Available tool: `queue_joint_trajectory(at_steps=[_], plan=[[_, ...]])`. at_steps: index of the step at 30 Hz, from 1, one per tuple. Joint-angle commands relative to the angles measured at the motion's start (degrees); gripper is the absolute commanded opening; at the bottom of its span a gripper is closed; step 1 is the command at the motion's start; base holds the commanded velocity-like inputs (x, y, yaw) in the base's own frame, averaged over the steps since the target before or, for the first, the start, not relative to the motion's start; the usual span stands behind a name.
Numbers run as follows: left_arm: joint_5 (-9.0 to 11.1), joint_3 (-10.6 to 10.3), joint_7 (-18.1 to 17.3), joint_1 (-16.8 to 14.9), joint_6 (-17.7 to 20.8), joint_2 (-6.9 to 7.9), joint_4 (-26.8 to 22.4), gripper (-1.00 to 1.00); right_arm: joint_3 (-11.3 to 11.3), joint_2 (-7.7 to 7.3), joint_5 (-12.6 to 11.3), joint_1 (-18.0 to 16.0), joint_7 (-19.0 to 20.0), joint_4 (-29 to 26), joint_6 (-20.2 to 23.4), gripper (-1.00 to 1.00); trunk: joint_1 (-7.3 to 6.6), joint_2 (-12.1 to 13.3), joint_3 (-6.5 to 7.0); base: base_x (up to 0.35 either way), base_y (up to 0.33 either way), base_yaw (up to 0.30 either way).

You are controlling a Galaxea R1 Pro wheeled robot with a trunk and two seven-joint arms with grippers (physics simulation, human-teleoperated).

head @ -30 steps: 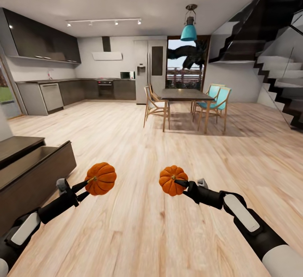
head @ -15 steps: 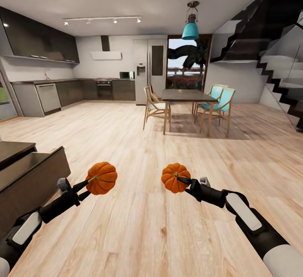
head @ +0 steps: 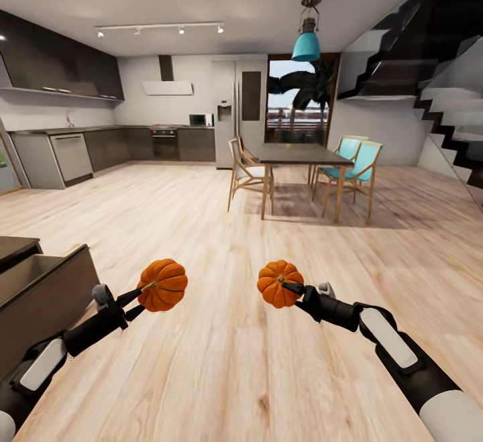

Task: Place each of the two pumpkins and all three candles from the living room inside a cabinet in the living room (use any cabinet), then make sure every cabinet is closed, and position the cauldron so it is next to a table in the living room.

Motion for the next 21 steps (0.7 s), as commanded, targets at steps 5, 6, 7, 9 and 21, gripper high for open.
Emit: queue_joint_trajectory(at_steps=[5,6,7,9,21], plan=[[0.9,-0.2,0.0,-0.1,0.6,0.03,0.0,-1.0,0.1,-0.09,-0.4,0.0,0.2,0.0,0.1,-1.0,0.02,0.0,-0.05,0.337,0.0,0.0],[0.9,-0.2,0.0,-0.1,0.6,0.02,0.0,-1.0,0.1,-0.11,-0.4,0.0,0.2,0.0,0.1,-1.0,0.02,0.0,-0.05,0.337,0.0,0.0],[0.9,-0.2,0.0,-0.1,0.6,0.02,0.0,-1.0,0.1,-0.12,-0.4,0.0,0.2,0.0,0.1,-1.0,0.02,0.0,-0.05,0.337,0.0,0.0],[0.9,-0.2,0.0,-0.1,0.6,0.07,0.0,-1.0,0.1,-0.11,-0.4,0.0,0.2,0.0,0.1,-1.0,0.02,0.0,-0.05,0.337,0.0,0.0],[0.9,-0.2,0.0,-0.1,0.6,0.02,-0.1,-1.0,0.0,-0.09,-0.4,0.0,0.2,0.0,0.0,-1.0,0.02,0.0,-0.05,0.319,-0.055,0.0]])
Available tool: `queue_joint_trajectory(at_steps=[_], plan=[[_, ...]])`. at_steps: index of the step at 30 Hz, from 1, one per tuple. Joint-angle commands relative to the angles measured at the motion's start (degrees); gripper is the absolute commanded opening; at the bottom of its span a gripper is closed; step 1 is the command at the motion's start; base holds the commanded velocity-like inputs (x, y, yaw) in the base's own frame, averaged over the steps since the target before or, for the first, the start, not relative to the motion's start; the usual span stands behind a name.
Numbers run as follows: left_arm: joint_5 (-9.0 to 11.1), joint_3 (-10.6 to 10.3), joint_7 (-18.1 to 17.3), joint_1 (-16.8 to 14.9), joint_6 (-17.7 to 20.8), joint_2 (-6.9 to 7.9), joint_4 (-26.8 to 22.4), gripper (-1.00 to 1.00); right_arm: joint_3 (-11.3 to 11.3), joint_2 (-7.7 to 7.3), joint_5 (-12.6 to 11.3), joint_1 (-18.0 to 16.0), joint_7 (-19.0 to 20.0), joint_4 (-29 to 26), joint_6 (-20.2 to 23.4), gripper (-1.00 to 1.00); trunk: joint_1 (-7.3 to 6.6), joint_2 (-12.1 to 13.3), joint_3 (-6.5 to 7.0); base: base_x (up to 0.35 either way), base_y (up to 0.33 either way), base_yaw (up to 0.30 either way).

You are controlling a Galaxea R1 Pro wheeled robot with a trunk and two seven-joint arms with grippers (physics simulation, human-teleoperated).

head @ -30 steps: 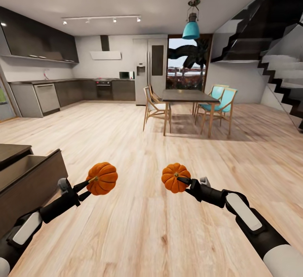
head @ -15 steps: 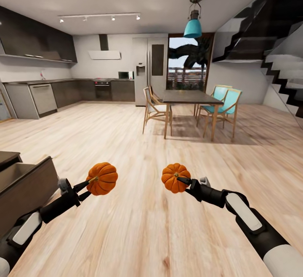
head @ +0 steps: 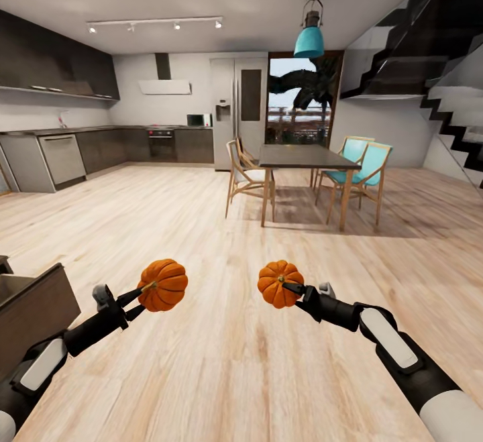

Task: Place each of the two pumpkins and all three candles from the living room inside a cabinet in the living room (use any cabinet), then make sure every cabinet is closed, and position the cauldron so it is next to a table in the living room.

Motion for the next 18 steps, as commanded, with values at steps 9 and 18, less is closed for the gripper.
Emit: queue_joint_trajectory(at_steps=[9,18], plan=[[0.8,-0.2,0.0,-0.1,0.6,-0.02,0.0,-1.0,0.1,-0.03,-0.5,-0.1,0.2,0.0,0.1,-1.0,0.01,0.0,-0.05,0.266,-0.165,0.0],[0.8,-0.2,0.0,-0.1,0.6,0.04,0.0,-1.0,0.1,-0.01,-0.5,-0.1,0.0,0.0,0.2,-1.0,0.01,0.0,-0.05,0.234,-0.192,0.0]])
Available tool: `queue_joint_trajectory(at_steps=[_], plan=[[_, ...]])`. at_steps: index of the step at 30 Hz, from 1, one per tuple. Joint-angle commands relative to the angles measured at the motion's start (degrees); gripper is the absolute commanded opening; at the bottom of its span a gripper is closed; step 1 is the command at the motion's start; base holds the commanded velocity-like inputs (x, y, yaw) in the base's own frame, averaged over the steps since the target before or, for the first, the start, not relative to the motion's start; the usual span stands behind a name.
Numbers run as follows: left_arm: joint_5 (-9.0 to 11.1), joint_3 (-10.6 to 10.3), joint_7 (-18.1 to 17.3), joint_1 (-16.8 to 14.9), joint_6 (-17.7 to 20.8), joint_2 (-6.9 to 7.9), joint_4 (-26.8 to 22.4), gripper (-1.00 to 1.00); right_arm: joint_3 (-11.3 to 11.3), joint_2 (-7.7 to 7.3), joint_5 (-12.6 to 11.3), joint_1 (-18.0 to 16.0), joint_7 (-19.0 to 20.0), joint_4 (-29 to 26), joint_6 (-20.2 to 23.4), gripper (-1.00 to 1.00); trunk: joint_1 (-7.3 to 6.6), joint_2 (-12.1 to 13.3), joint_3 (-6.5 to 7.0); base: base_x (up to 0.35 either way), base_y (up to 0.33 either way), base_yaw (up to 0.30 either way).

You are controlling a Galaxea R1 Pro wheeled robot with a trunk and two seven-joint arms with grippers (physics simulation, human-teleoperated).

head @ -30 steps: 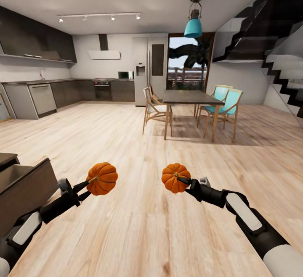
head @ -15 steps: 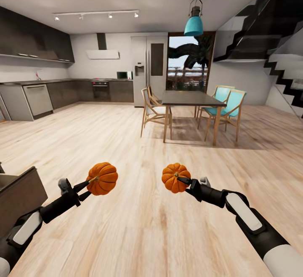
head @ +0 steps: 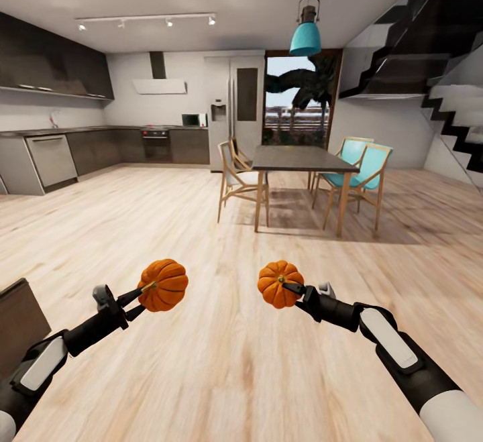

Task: Place each of the two pumpkins and all three candles from the living room inside a cabinet in the living room (use any cabinet), then make sure every cabinet is closed, and position the cauldron so it is next to a table in the living room.

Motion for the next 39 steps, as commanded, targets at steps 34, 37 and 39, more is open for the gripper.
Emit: queue_joint_trajectory(at_steps=[34,37,39], plan=[[0.8,0.0,0.1,-0.1,0.6,-0.09,0.1,-1.0,0.0,-0.09,-0.5,0.0,0.3,0.0,0.1,-1.0,-0.33,0.1,2.99,0.013,-0.013,0.257],[0.8,0.0,0.2,-0.1,0.6,-0.11,0.1,-1.0,0.0,-0.1,-0.5,0.0,0.3,0.0,0.1,-1.0,-0.41,0.2,3.65,0.0,0.0,0.288],[0.8,0.0,0.2,-0.1,0.6,-0.13,0.1,-1.0,0.0,-0.08,-0.5,0.0,0.3,0.0,0.1,-1.0,-0.46,0.2,4.1,0.0,0.0,0.288]])
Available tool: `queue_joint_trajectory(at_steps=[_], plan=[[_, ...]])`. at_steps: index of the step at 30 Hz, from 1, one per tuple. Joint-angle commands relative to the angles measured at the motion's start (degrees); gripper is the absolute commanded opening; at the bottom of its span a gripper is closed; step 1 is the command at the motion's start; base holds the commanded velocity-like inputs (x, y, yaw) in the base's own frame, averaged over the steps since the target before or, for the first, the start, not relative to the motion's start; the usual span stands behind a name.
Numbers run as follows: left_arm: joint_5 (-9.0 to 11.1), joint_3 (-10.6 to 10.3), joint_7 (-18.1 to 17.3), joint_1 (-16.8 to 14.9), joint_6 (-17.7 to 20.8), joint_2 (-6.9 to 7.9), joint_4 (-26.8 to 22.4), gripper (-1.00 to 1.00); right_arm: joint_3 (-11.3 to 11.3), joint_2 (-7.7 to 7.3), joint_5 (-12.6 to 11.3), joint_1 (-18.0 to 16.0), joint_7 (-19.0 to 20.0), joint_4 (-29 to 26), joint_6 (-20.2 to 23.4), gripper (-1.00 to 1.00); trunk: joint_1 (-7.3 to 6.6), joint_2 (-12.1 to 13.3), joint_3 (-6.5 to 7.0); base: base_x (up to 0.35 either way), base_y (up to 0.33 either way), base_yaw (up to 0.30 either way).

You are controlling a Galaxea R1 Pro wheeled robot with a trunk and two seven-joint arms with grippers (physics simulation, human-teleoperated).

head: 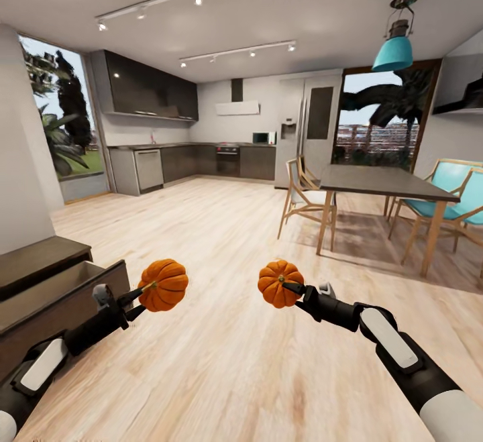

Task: Place each of the two pumpkins and all three candles from the living room inside a cabinet in the living room (use any cabinet), then make sure every cabinet is closed, and position the cauldron so it is next to a table in the living room.

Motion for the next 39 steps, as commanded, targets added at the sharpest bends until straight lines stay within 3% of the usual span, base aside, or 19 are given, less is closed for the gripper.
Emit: queue_joint_trajectory(at_steps=[1,11,25,39], plan=[[0.8,-0.2,0.0,-0.1,0.5,0.03,0.0,-1.0,0.0,-0.06,-0.3,-0.1,0.2,0.0,0.1,-1.0,-0.04,0.0,0.17,0.0,0.0,0.288],[0.7,-0.1,0.0,-0.1,0.5,0.1,0.0,-1.0,0.0,-0.06,-0.3,0.0,0.2,0.0,0.1,-1.0,-0.09,0.0,0.61,0.017,-0.017,0.118],[0.7,-0.1,0.3,-0.1,0.4,0.0,0.0,-1.0,0.0,-0.08,-0.3,0.0,0.2,0.0,0.1,-1.0,-0.09,0.0,0.61,0.083,-0.25,0.014],[0.7,-0.1,0.4,-0.1,0.4,-0.01,0.0,-1.0,0.0,-0.01,-0.3,0.0,0.2,0.0,0.1,-1.0,-0.09,0.0,0.61,0.0,-0.285,0.277]])
